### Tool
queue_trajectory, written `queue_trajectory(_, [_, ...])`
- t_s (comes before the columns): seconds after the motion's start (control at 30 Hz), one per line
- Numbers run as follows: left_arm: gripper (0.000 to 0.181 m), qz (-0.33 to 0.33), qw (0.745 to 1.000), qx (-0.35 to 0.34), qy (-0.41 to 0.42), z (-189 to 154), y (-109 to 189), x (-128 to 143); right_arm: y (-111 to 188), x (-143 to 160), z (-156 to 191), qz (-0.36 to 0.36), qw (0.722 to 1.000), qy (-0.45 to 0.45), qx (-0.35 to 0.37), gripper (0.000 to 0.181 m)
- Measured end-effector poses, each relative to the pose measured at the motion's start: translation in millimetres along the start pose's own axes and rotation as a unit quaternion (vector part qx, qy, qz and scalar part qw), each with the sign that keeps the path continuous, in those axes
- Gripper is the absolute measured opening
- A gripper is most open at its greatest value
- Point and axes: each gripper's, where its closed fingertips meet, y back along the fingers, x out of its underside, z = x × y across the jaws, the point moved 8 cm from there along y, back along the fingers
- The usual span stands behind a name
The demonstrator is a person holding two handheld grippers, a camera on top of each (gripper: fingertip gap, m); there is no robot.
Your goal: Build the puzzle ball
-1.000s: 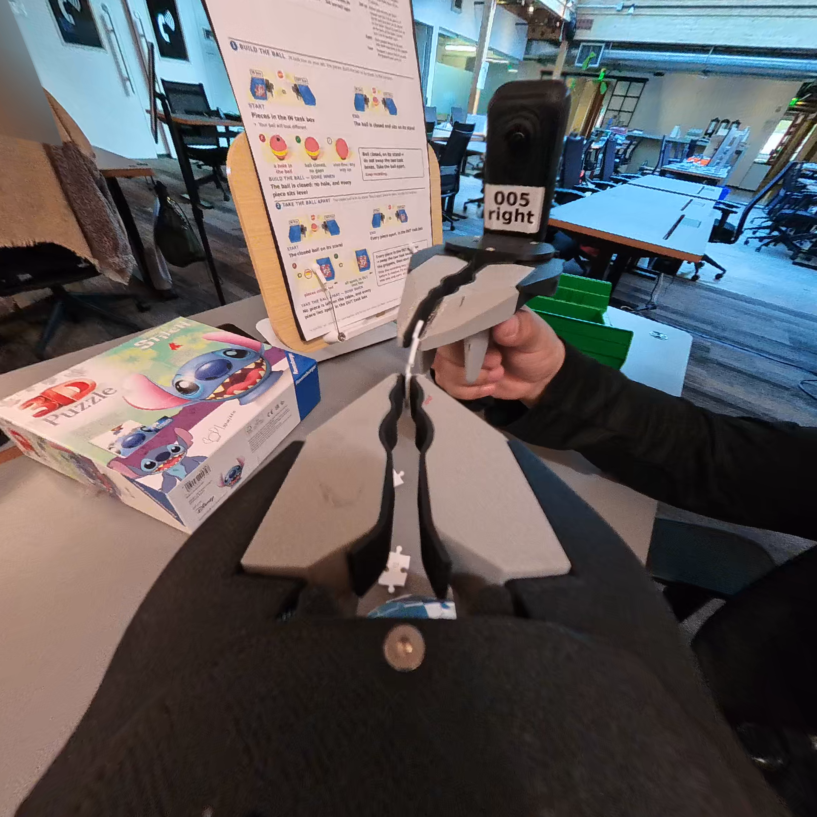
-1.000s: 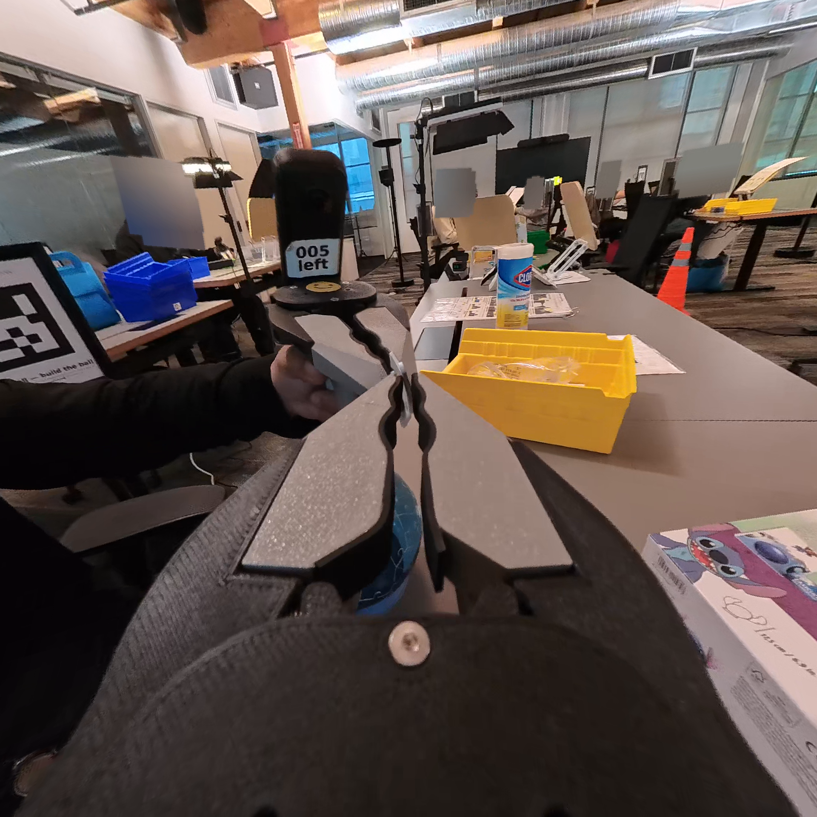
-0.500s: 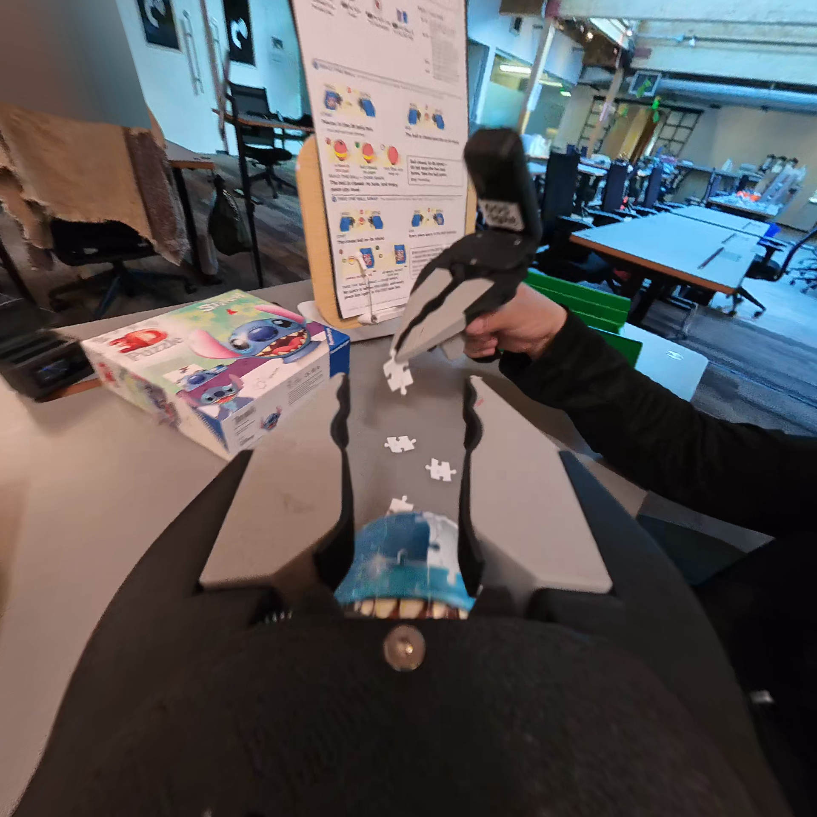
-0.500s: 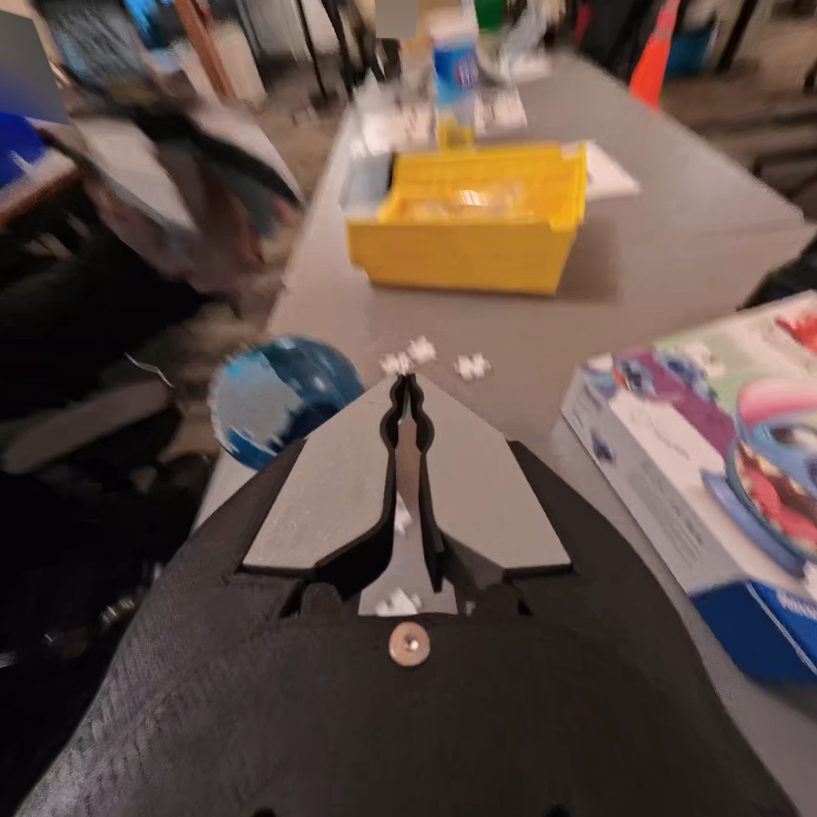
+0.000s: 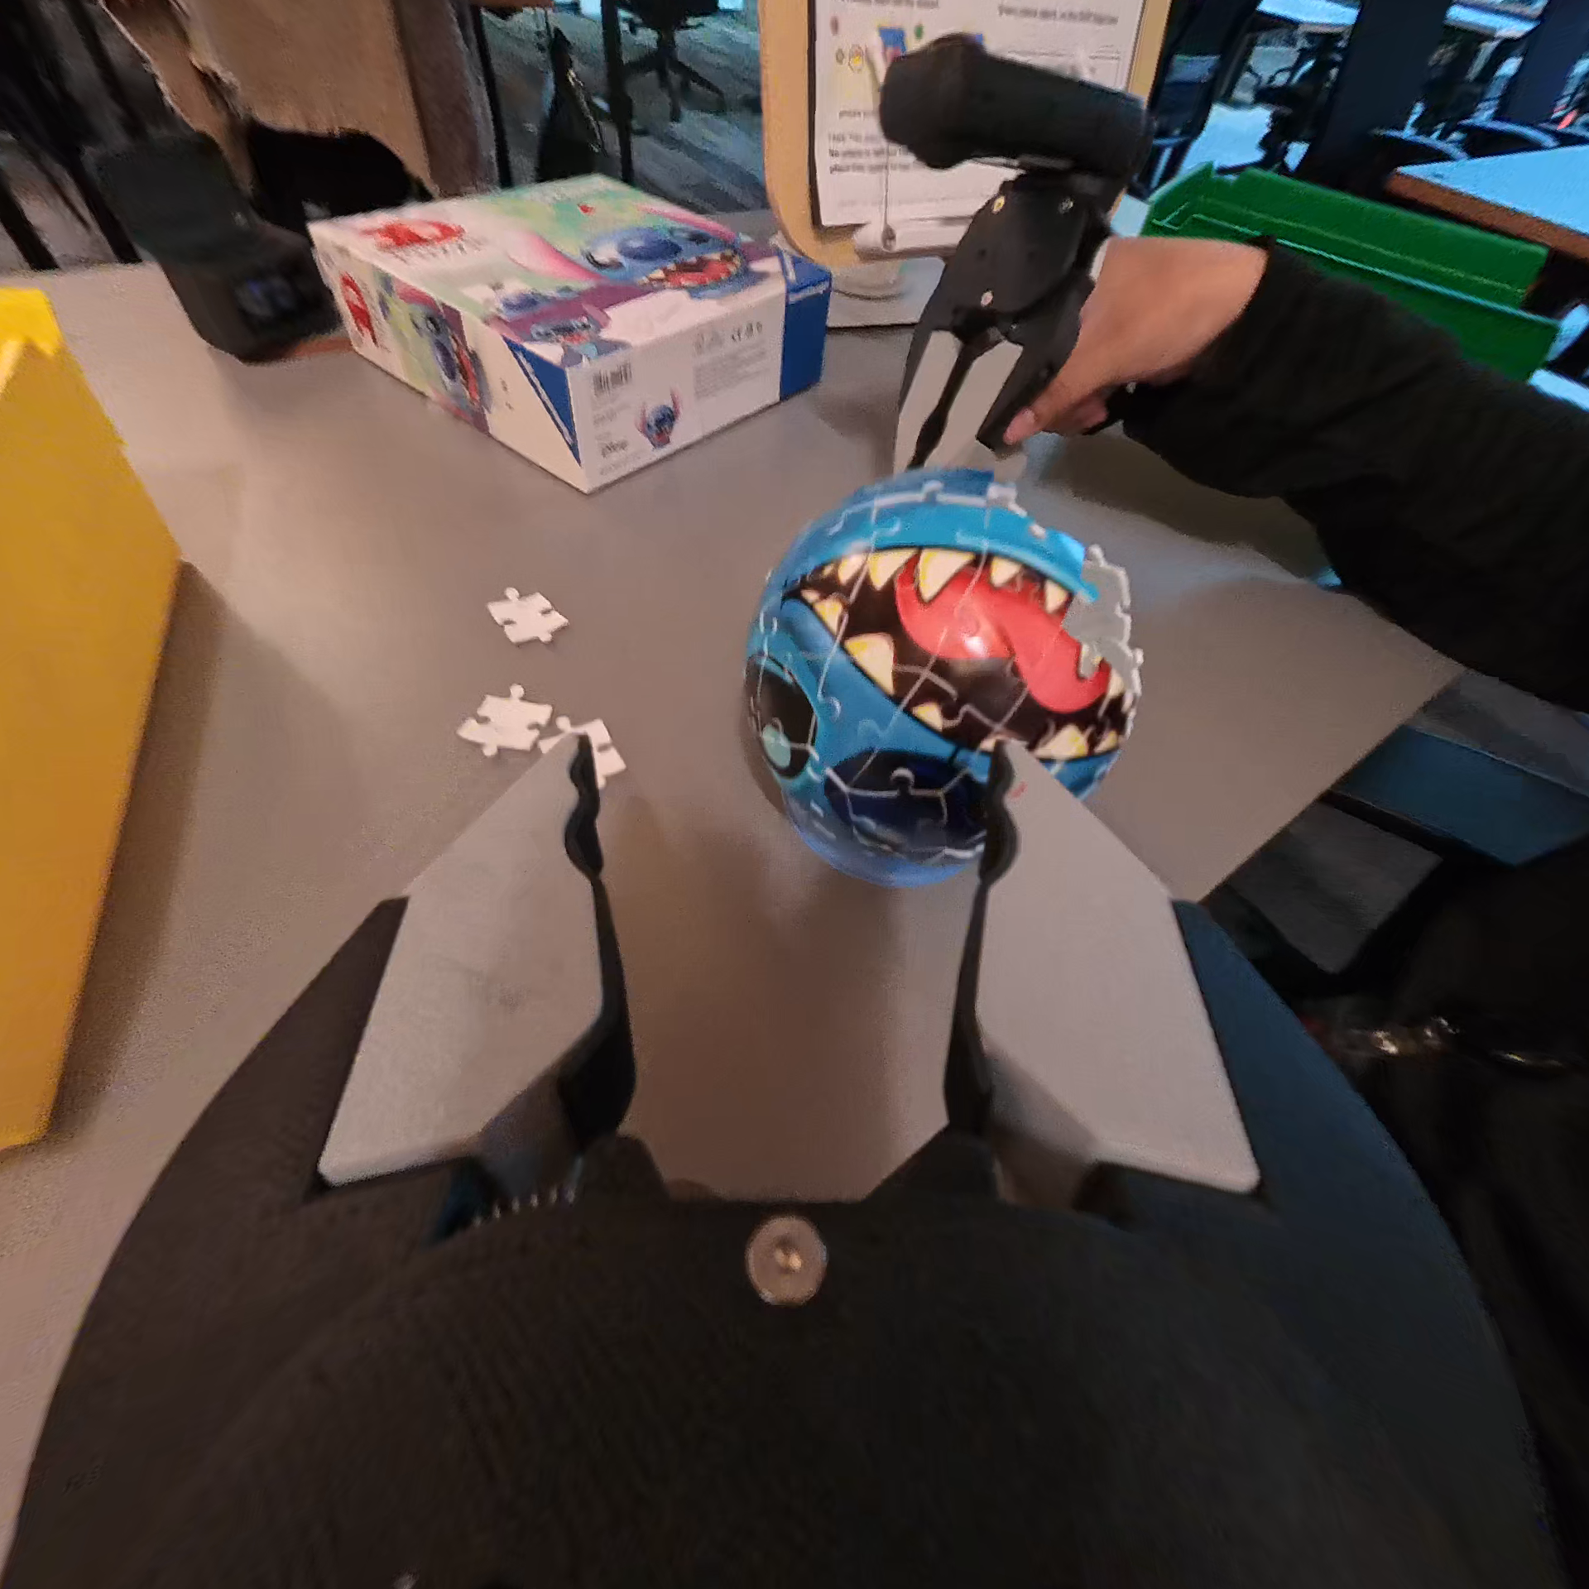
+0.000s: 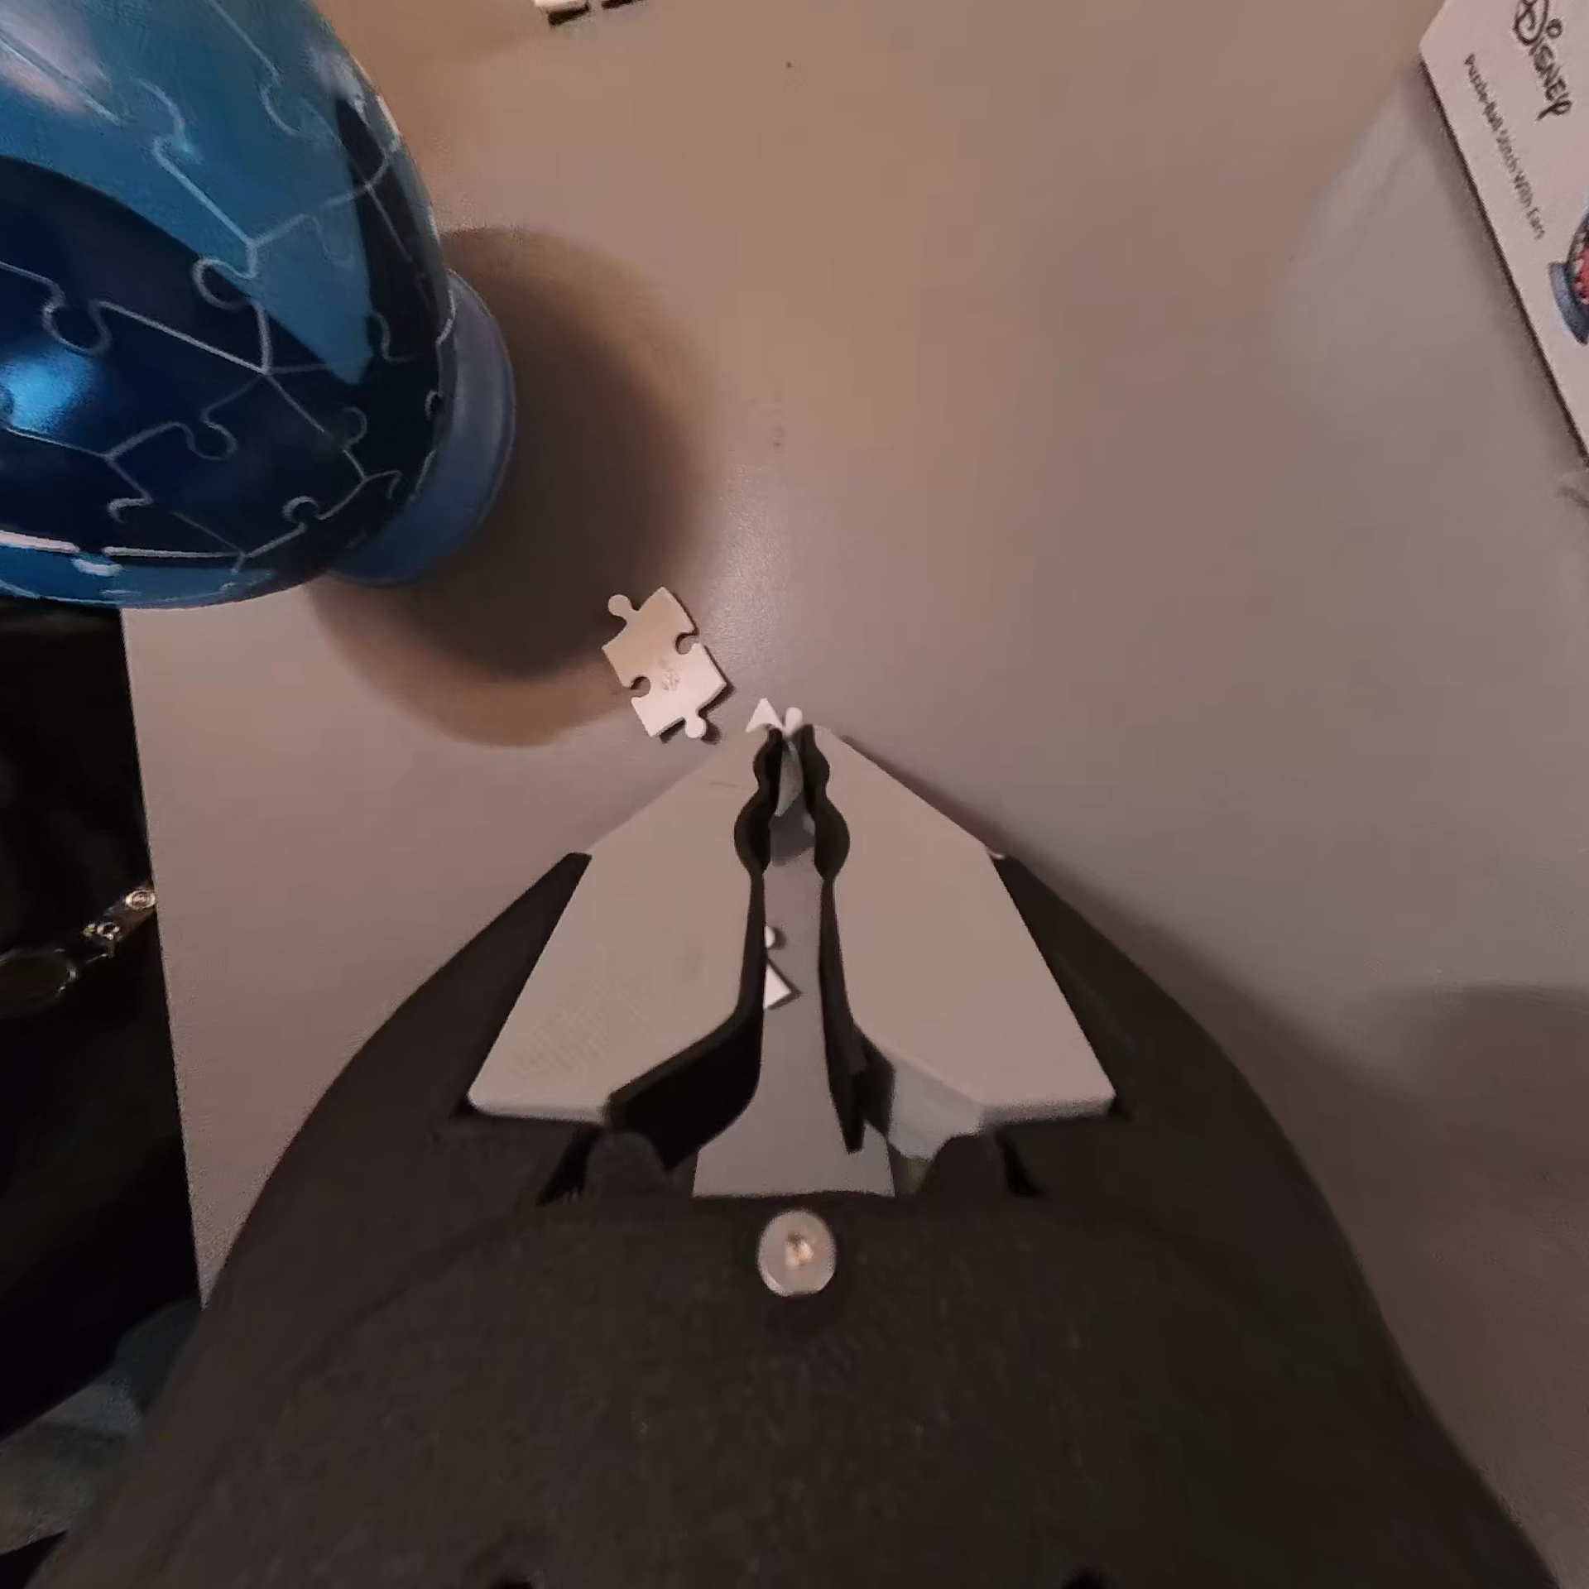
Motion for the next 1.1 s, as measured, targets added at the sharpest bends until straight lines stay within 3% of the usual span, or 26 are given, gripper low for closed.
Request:
queue_trajectory(0.17, [0.089, -0.006, 0.999, 0.016, -0.041, 5, -2, 21, 12, 6, 10, -0.012, 0.999, 0.039, 0.026, 0.025])
queue_trajectory(0.23, [0.090, 0.026, 0.995, 0.049, -0.077, -2, -6, 28, 20, 5, 27, -0.045, 0.995, 0.091, -0.001, 0.051])
queue_trajectory(0.33, [0.098, 0.044, 0.988, 0.073, -0.125, -14, -13, 32, 27, 1, 58, -0.115, 0.975, 0.187, -0.031, 0.063])
queue_trajectory(0.47, [0.093, 0.009, 0.982, 0.097, -0.163, -27, -20, 29, 36, -15, 75, -0.170, 0.959, 0.227, 0.022, 0.056])
queue_trajectory(0.57, [0.096, 0.027, 0.979, 0.110, -0.172, -34, -27, 32, 54, -36, 90, -0.247, 0.937, 0.238, 0.063, 0.045])
queue_trajectory(0.67, [0.097, 0.047, 0.977, 0.083, -0.193, -35, -34, 35, 64, -52, 113, -0.278, 0.914, 0.271, 0.120, 0.039])
queue_trajectory(0.83, [0.104, 0.041, 0.978, 0.081, -0.188, -37, -38, 33, 40, -72, 159, -0.227, 0.876, 0.387, 0.176, 0.039])
queue_trajectory(0.97, [0.108, 0.035, 0.979, 0.081, -0.186, -39, -39, 34, 26, -79, 166, -0.186, 0.824, 0.463, 0.269, 0.030])
queue_trajectory(1.1, [0.110, 0.035, 0.978, 0.078, -0.189, -40, -41, 34, 11, -74, 169, -0.146, 0.793, 0.511, 0.298, 0.030])
